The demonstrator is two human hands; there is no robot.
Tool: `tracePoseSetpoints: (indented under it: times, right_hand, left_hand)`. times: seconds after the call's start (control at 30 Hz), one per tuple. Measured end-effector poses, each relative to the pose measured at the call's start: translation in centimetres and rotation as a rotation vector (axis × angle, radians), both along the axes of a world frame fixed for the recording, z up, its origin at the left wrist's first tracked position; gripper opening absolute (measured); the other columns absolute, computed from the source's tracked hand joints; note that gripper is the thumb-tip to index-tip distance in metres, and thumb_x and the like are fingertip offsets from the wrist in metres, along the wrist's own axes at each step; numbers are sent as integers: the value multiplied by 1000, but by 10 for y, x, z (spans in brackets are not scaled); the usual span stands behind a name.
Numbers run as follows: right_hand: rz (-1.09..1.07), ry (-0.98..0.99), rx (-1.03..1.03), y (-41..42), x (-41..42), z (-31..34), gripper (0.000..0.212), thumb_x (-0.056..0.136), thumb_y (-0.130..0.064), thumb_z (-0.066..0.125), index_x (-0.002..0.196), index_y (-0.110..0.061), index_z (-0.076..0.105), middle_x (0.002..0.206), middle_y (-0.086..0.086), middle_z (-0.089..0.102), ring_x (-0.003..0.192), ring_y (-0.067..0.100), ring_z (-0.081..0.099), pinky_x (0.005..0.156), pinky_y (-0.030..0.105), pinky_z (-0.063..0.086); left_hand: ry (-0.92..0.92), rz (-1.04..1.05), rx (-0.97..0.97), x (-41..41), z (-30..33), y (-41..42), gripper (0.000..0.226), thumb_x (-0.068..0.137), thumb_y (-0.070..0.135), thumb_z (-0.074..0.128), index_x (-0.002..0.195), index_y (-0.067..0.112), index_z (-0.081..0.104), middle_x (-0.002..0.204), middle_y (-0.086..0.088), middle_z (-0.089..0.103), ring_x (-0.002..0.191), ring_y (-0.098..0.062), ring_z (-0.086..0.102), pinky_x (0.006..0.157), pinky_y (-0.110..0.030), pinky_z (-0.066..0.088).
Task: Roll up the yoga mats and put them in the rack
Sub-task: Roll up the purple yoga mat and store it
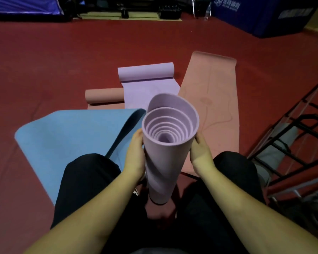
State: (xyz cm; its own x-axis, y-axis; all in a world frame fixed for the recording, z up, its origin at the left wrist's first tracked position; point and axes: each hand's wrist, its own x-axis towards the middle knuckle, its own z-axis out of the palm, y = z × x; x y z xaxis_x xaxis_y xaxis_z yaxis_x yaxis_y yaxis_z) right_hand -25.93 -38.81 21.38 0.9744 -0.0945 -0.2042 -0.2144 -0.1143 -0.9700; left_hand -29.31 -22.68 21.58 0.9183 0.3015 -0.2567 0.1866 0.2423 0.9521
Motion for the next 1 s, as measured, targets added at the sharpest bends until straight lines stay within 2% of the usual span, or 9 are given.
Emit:
tracePoseSetpoints:
  times: [0.1,0.23,0.4,0.53,0.67,0.77,0.87,0.93,1.0]
  right_hand:
    - [-35,38,215,0,6,14,32,101,-37,46,113,-20,70,103,-4,71,97,15,62,87,34,49]
    - [26,72,362,2,4,27,55,101,-58,31,90,-32,77,96,-8,75,101,14,65,98,35,47]
    - [12,65,375,8,1,57,50,97,-63,34,96,-29,71,88,-8,76,101,16,66,102,38,47]
    - [6,57,451,6,9,56,41,98,-57,43,84,-29,70,81,-10,73,89,14,64,90,36,50]
    - [-99,119,368,20,2,1,35,100,-34,48,73,-26,70,72,-15,70,79,10,57,83,32,46]
    - [-89,200,334,19,13,-5,23,98,-29,52,80,-26,65,71,-12,69,74,10,57,73,29,47]
    - [-85,130,138,8,21,6,26,99,-25,51,75,-28,60,69,-14,62,71,12,51,67,27,42]
    - [-69,5,106,-1,24,14,19,100,-28,50,91,-31,66,88,-14,70,88,14,63,81,29,50]
    - [0,-27,288,-6,20,25,37,104,-44,39,109,-24,69,109,1,73,107,22,66,96,38,51]
  left_hand:
    - [-20,-64,-69,-1,16,-5,53,106,48,25,100,25,71,86,14,76,80,6,68,71,-14,50]
    - [41,-50,-55,-5,19,-14,52,99,64,21,89,39,66,69,27,70,77,11,62,76,-17,43]
    - [-4,-6,-73,-3,39,-12,66,96,70,21,89,38,78,93,12,76,99,-5,68,100,-34,47]
    - [-40,58,-107,-2,36,-11,63,100,64,26,69,44,77,82,14,75,91,-4,68,90,-26,52]
    - [19,146,-92,-5,-3,-16,44,107,40,34,86,30,70,71,23,70,74,7,64,66,-8,47]
    - [54,112,-36,8,-22,-14,35,106,40,37,89,32,67,84,19,72,83,5,64,84,-20,50]
    - [79,39,191,19,-23,-3,32,104,38,38,98,32,70,105,12,71,107,-10,63,99,-41,47]
    - [-35,10,163,20,-5,2,31,103,36,40,106,31,70,109,12,71,109,-12,64,94,-38,49]
    - [-203,-77,44,18,7,2,41,102,47,35,123,28,64,122,4,69,117,-17,63,99,-38,49]
